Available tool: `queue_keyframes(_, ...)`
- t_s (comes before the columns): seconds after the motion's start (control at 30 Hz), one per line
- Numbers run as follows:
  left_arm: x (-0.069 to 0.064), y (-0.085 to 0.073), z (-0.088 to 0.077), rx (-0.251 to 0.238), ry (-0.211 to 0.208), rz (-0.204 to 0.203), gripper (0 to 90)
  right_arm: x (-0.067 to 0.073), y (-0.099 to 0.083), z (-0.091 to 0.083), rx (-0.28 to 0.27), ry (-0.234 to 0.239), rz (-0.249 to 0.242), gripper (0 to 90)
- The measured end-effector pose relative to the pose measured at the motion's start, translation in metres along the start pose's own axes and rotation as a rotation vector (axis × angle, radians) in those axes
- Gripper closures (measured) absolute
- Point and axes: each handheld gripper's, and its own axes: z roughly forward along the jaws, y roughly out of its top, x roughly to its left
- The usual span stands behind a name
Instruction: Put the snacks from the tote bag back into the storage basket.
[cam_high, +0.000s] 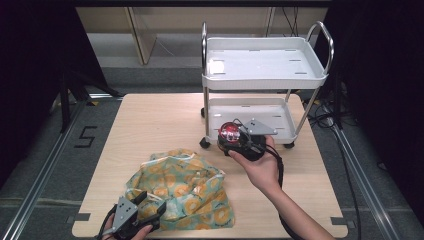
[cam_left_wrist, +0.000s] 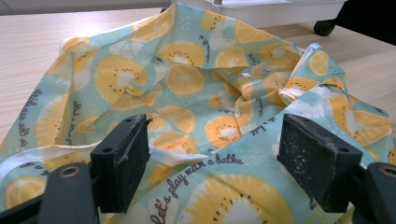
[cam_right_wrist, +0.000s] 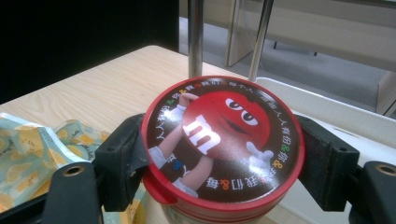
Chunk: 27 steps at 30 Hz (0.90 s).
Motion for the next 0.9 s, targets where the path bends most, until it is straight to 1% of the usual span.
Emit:
queue_keyframes(0.03,0.0001,0.0,-0.0002,0.002,-0.002,0.002,24.1,0.0004,-0.0003,0.0013,-0.01,-0.004,0.006,26.7)
queue_keyframes(0.07,0.0,0.0001,-0.0003,0.006,0.0,0.002,24.1,-0.0008,0.0001,0.0013,-0.003,0.003,0.001,26.6)
queue_keyframes(0.1,0.0,-0.0001,0.0,0.0,-0.001,0.002,24.1,-0.0001,0.0,0.0024,0.0,0.02,0.018,26.6)
queue_keyframes(0.13,0.0001,0.0,-0.0002,0.002,-0.001,0.003,24.2,-0.0012,0.0001,0.002,-0.003,-0.001,0.004,26.6)
queue_keyframes(0.17,-0.0001,0.0003,-0.0008,0.008,0.002,0.005,24.1,-0.0012,0.0002,0.0022,0.003,0.01,0.011,26.6)
queue_keyframes(0.23,0.0,0.0,-0.0002,0.002,-0.001,0.003,24.1,-0.0021,0.0007,0.0023,0.007,0.0,0.003,26.6)
queue_keyframes(0.3,0.0,0.0,0.0,0.002,-0.002,0.003,24.1,-0.0019,0.001,0.0037,-0.003,-0.007,0.011,26.6)
queue_keyframes(0.33,-0.0001,0.0,0.0,0.002,-0.002,0.003,24.1,-0.0027,0.0013,0.0039,-0.004,-0.007,0.006,26.6)
queue_keyframes(0.37,-0.0002,0.0,-0.0001,0.002,-0.001,0.003,24.1,-0.0027,0.0015,0.0041,0.002,0.001,0.016,26.6)
queue_keyframes(0.4,-0.0001,0.0,-0.0001,0.002,-0.002,0.003,24.1,-0.0037,0.0018,0.0043,0.002,-0.003,0.007,26.6)
queue_keyframes(0.43,0.0,0.0,-0.0002,0.002,-0.001,0.004,24.2,-0.0018,0.0019,0.0046,0.017,0.014,0.037,26.6)
queue_keyframes(0.47,-0.0001,0.0,0.0,0.0,0.0,0.002,24.1,-0.0033,0.0024,0.005,0.012,0.009,0.017,26.6)
queue_keyframes(0.5,0.0,0.0,-0.0001,0.001,0.0,0.002,24.1,-0.0038,0.0028,0.0054,0.007,0.005,0.012,26.6)
queue_keyframes(0.53,0.0,0.0,-0.0001,0.001,-0.001,0.003,24.2,-0.0029,0.0028,0.0058,0.004,0.0,0.029,26.6)
queue_keyframes(0.57,0.0001,-0.0001,-0.0002,0.003,-0.001,0.005,24.1,-0.0045,0.0033,0.0058,-0.001,-0.01,0.007,26.6)
queue_keyframes(0.6,-0.0001,-0.0001,-0.0002,0.003,-0.002,0.004,24.1,-0.0051,0.004,0.0058,0.008,-0.008,0.005,26.6)
queue_keyframes(0.63,-0.0002,0.0001,-0.0004,0.005,-0.001,0.004,24.1,-0.0044,0.0042,0.0061,0.014,0.0,0.021,26.6)
queue_keyframes(0.67,-0.0002,0.0002,-0.0008,0.008,0.002,0.005,24.1,-0.0055,0.0046,0.0065,0.007,-0.011,0.007,26.6)
queue_keyframes(0.7,-0.0001,0.0,-0.0002,0.003,0.0,0.004,24.1,-0.0056,0.0045,0.0079,-0.006,-0.017,0.007,26.6)
queue_keyframes(0.73,0.0001,-0.0001,-0.0001,0.002,-0.002,0.003,24.2,-0.0063,0.0049,0.0075,0.001,-0.014,0.006,26.6)
queue_keyframes(0.8,0.0,-0.0001,-0.0001,0.002,-0.002,0.003,24.1,-0.0066,0.0053,0.0083,0.009,0.0,0.016,26.7)
queue_keyframes(0.83,-0.0001,-0.0001,-0.0001,0.002,-0.002,0.003,24.1,-0.0062,0.005,0.0094,0.002,0.004,0.027,26.7)
queue_keyframes(0.87,-0.0002,-0.0001,0.0,0.002,-0.002,0.003,24.1,-0.0068,0.0053,0.0098,0.001,0.004,0.014,26.7)
queue_keyframes(0.9,-0.0002,-0.0002,0.0001,0.002,-0.003,0.003,24.2,-0.0056,0.0054,0.0089,0.021,0.006,0.037,26.6)
